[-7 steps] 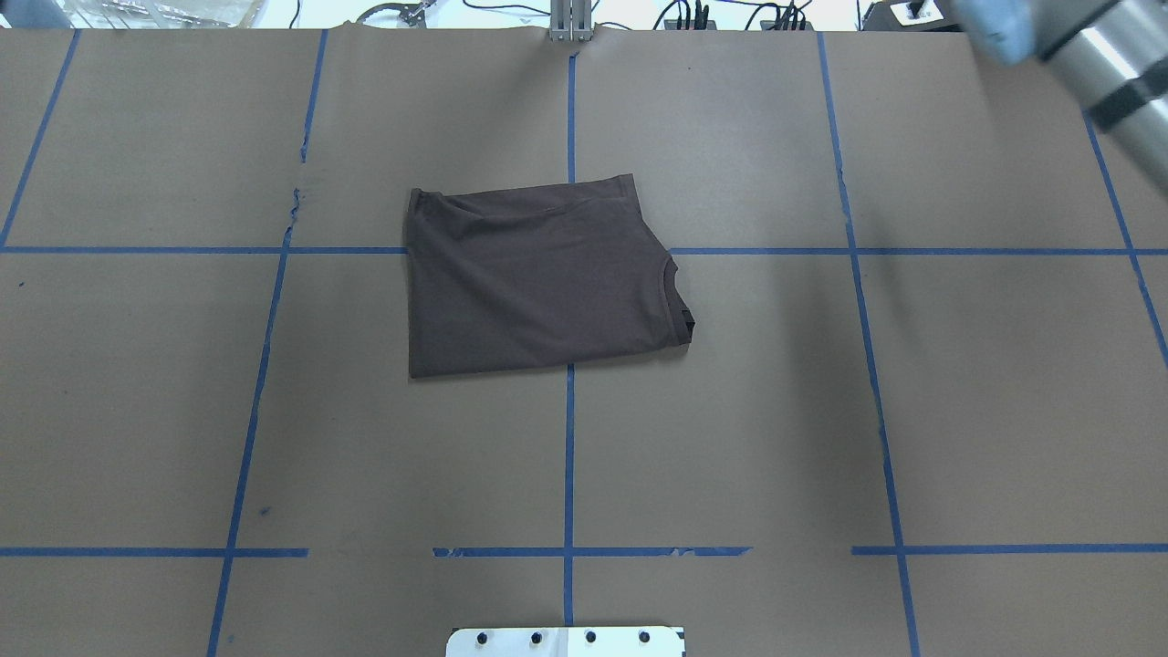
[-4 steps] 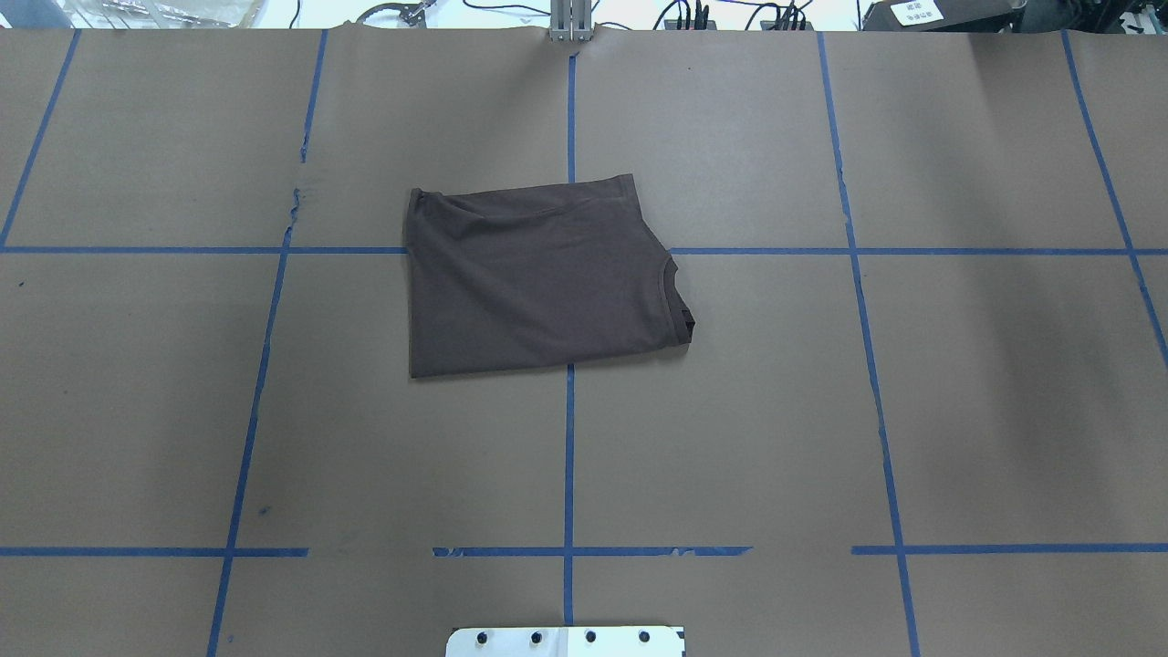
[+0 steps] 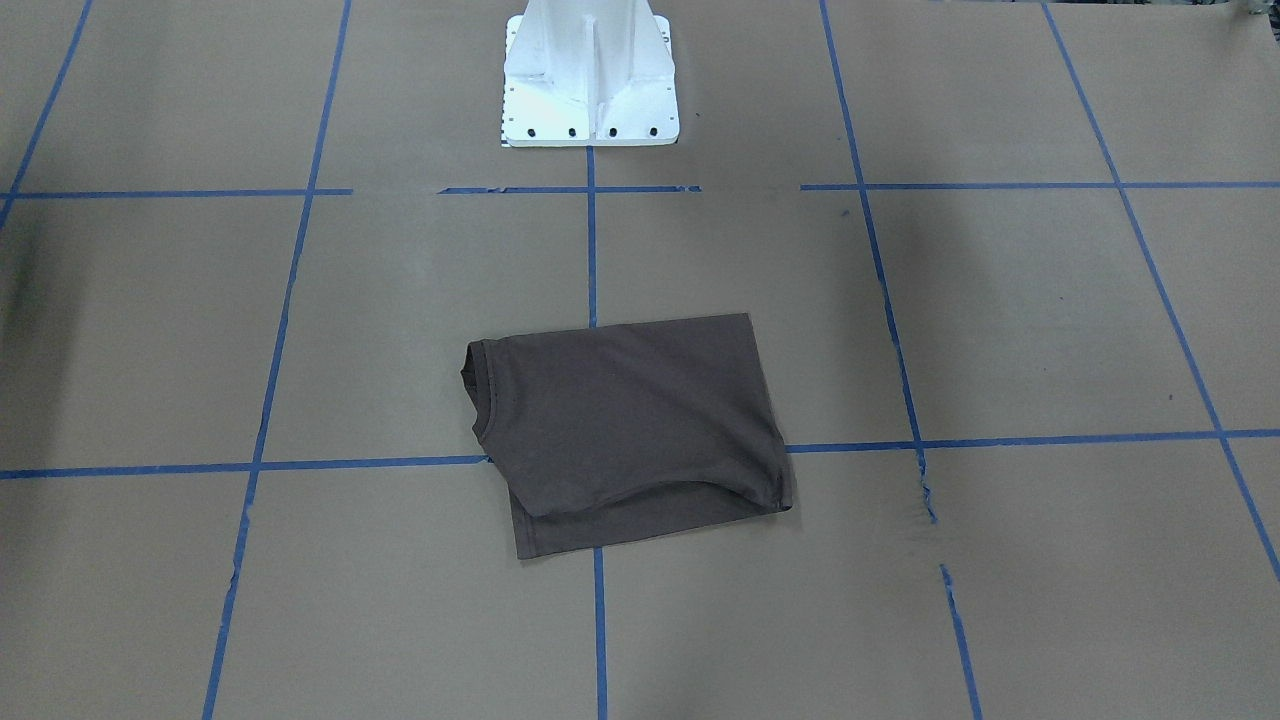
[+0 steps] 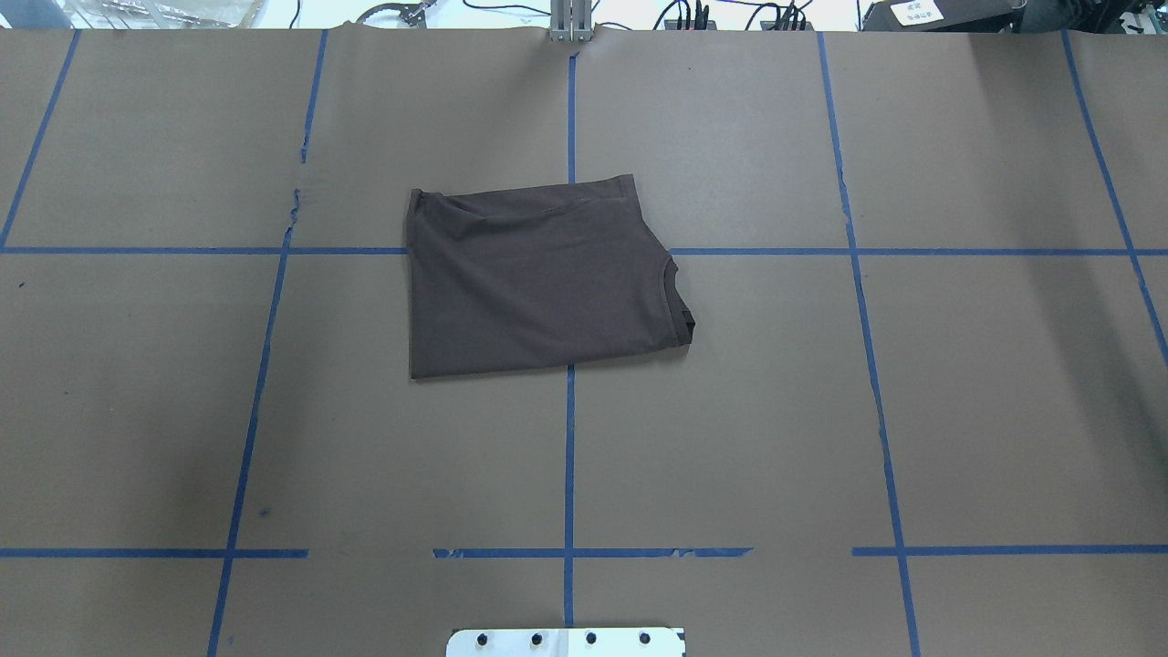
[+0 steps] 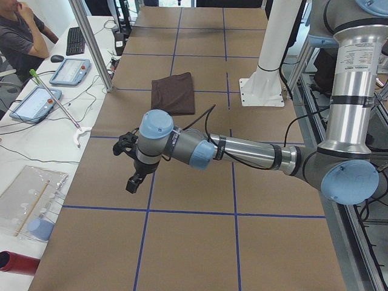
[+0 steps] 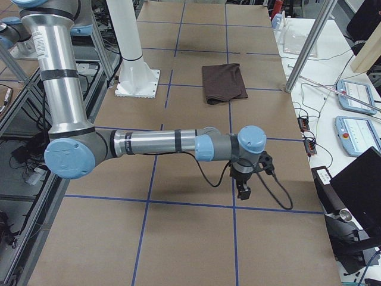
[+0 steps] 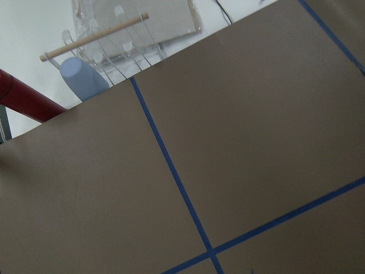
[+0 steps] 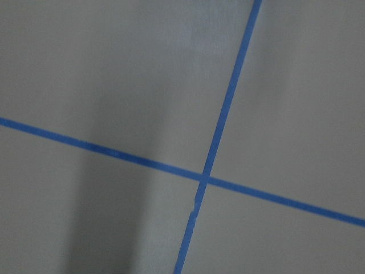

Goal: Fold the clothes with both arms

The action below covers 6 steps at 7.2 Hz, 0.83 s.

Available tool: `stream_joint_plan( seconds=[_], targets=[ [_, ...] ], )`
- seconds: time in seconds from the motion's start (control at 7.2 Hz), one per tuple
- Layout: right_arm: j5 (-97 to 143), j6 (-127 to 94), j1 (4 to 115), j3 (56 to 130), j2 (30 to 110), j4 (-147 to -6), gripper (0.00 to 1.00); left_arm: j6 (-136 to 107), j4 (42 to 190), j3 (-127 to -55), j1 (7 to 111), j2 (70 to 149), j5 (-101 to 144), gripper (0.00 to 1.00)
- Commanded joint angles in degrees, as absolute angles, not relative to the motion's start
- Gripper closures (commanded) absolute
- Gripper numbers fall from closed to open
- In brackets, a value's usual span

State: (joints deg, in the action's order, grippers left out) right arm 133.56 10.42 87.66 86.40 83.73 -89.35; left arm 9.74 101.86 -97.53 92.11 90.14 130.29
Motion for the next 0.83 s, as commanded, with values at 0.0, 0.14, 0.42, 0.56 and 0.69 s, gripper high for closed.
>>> stream_joint_plan(
  seconds=[0.0,0.14,0.42,0.56,0.69],
  targets=[
    [136.7,6.2,87.7,87.0,90.1,-87.5,0.0,9.9,91.5,-98.5,92.1,87.7,129.9,0.0],
    [136.6,5.3,87.7,87.3,90.2,-87.2,0.0,9.9,91.7,-96.5,91.9,86.3,129.7,0.0],
    [136.7,4.9,87.7,88.4,90.5,-87.1,0.0,9.6,92.3,-94.1,91.9,86.7,130.6,0.0],
    [136.7,4.0,87.7,88.5,91.2,-86.8,0.0,9.6,92.3,-94.1,91.7,86.8,130.5,0.0],
    [136.7,3.4,87.7,89.5,91.3,-86.8,0.0,9.5,92.0,-94.7,91.7,87.3,130.4,0.0]
  ],
)
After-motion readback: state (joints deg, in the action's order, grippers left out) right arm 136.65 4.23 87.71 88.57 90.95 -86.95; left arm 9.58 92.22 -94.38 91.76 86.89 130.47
